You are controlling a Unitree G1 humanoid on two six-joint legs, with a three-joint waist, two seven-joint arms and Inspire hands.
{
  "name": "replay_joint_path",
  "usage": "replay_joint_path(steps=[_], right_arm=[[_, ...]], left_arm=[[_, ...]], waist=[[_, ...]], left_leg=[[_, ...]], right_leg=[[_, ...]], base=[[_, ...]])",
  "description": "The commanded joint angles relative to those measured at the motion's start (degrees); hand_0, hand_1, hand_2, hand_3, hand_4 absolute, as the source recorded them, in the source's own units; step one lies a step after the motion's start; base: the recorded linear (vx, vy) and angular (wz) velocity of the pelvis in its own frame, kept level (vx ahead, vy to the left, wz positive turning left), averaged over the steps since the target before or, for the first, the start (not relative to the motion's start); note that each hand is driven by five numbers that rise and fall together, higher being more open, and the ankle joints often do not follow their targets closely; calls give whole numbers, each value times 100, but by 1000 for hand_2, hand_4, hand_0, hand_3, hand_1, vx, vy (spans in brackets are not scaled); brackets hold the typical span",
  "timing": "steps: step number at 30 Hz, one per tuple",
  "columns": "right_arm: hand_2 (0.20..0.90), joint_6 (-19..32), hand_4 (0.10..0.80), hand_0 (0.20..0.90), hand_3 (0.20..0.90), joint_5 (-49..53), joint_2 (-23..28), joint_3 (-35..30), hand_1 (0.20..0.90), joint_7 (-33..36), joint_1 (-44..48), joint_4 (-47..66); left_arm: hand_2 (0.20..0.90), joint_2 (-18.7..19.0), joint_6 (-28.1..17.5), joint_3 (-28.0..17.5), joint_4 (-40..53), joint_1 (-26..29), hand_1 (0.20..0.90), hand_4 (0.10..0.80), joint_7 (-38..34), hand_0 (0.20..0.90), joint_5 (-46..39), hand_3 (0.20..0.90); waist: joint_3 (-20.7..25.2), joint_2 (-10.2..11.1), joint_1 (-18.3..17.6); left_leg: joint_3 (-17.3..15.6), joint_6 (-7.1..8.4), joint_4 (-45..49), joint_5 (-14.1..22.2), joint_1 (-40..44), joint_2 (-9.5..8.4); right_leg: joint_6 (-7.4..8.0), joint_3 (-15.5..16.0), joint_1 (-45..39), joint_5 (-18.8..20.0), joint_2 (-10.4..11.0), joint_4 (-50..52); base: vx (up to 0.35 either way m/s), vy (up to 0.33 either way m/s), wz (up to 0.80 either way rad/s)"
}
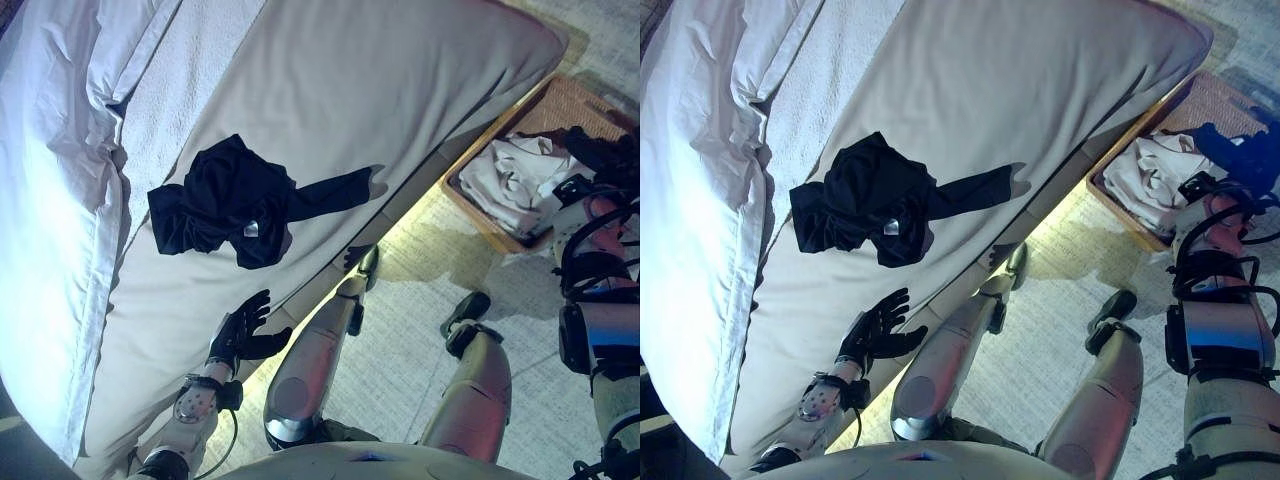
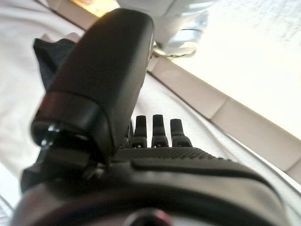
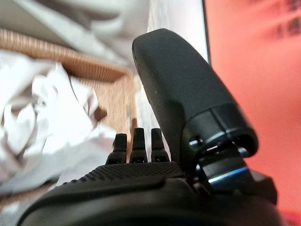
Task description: Pick up the clothes from the bed and place them into the basket
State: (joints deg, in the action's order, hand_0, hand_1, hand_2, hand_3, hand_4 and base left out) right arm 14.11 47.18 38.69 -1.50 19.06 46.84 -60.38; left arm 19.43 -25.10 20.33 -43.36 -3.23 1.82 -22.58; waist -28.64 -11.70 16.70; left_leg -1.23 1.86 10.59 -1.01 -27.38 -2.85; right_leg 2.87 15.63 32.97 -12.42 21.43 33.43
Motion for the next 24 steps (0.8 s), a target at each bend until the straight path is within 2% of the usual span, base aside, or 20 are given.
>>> replay_joint_path(steps=[1, 2, 7, 11, 14, 15, 17, 18, 20, 21, 22, 24], right_arm=[[900, 352, 800, 900, 900, 47, 288, 10, 900, -684, -304, 587], [900, 373, 800, 900, 900, 120, 90, 53, 900, -873, -481, 611], [900, 344, 800, 900, 900, -135, -635, 317, 900, -1428, -1280, 778], [900, 416, 800, 900, 900, -435, -1090, 673, 900, -1448, -1771, 988], [900, 360, 800, 900, 900, -755, -1504, 1017, 900, -1389, -2237, 1042], [900, 260, 800, 900, 900, -984, -1739, 1250, 900, -1332, -2547, 1021], [900, 167, 800, 900, 900, -1237, -1887, 1449, 900, -1310, -2773, 998], [900, 162, 800, 900, 900, -1444, -1973, 1573, 900, -1299, -2882, 932], [900, 209, 800, 900, 900, -1710, -2057, 1736, 900, -1296, -3043, 984], [900, 158, 800, 900, 900, -2009, -2066, 1889, 900, -1170, -3222, 1273], [900, 125, 800, 900, 900, -2321, -2050, 2014, 900, -1168, -3302, 1393], [900, 131, 800, 900, 900, -2869, -2007, 2287, 900, -1284, -3366, 1545]], left_arm=[[900, 285, -243, -53, -232, -111, 900, 800, -24, 900, -82, 900], [900, 256, -231, -39, -271, -94, 900, 800, -34, 900, -64, 900], [900, 160, -221, -94, -505, -12, 900, 800, -110, 900, 92, 900], [900, 153, -129, -171, -651, 26, 900, 800, -114, 900, 92, 900], [900, 110, -23, -310, -825, 18, 900, 800, -136, 900, 181, 900], [900, 52, 83, -421, -886, -25, 900, 800, -162, 900, 239, 900], [900, -17, 201, -549, -919, -90, 900, 800, -167, 900, 323, 900], [900, -61, 220, -606, -1040, -114, 900, 800, -155, 900, 431, 900], [900, -116, 216, -628, -1299, -79, 900, 800, -132, 900, 774, 900], [900, -112, 278, -586, -1461, -29, 900, 800, -136, 900, 1094, 900], [900, -77, 389, -590, -1531, 8, 900, 800, -129, 900, 1267, 900], [900, -63, 493, -635, -1680, -30, 900, 800, -199, 900, 1503, 900]], waist=[[222, -309, -172], [275, -307, -185], [548, -109, -217], [750, 22, -213], [967, 132, -132], [1135, 193, -26], [1263, 243, 83], [1354, 338, 134], [1464, 413, 159], [1544, 472, 43], [1603, 543, -33], [1706, 660, -1]], left_leg=[[256, 283, 636, -385, 89, 46], [254, 268, 441, -589, 189, 94], [260, 320, 1, -621, 595, 246], [301, 371, -244, -660, 888, 360], [385, 440, -498, -792, 1168, 442], [418, 490, -704, -920, 1314, 490], [412, 539, -900, -1026, 1423, 552], [376, 619, -971, -982, 1512, 589], [8, 667, -854, -1048, 1481, 714], [-801, 717, -685, -1065, 1462, 986], [-1175, 696, -713, -956, 1571, 1071], [-1099, 608, -847, -847, 1708, 885]], right_leg=[[158, 337, -800, 426, -114, -321], [94, 440, -931, 671, -190, -613], [70, 674, -1494, 809, -367, -1213], [18, 845, -1884, 806, -484, -1446], [-45, 1021, -2361, 759, -673, -1700], [-75, 1146, -2723, 741, -808, -1944], [-103, 1283, -3052, 728, -919, -2180], [-86, 1298, -3242, 551, -951, -2223], [-105, 1611, -3513, 511, -920, -2256], [-100, 2081, -3746, 532, -837, -2293], [-46, 2268, -3830, 610, -756, -2322], [131, 2286, -3968, 722, -676, -2388]], base=[[0, 0, 0], [0, 0, 0], [43, -82, -2], [67, -75, 7], [162, -83, 17], [210, -66, 27], [226, -73, 43], [235, -87, 47], [150, -17, 53], [55, 111, 90], [91, 168, 130], [193, 207, 144]])
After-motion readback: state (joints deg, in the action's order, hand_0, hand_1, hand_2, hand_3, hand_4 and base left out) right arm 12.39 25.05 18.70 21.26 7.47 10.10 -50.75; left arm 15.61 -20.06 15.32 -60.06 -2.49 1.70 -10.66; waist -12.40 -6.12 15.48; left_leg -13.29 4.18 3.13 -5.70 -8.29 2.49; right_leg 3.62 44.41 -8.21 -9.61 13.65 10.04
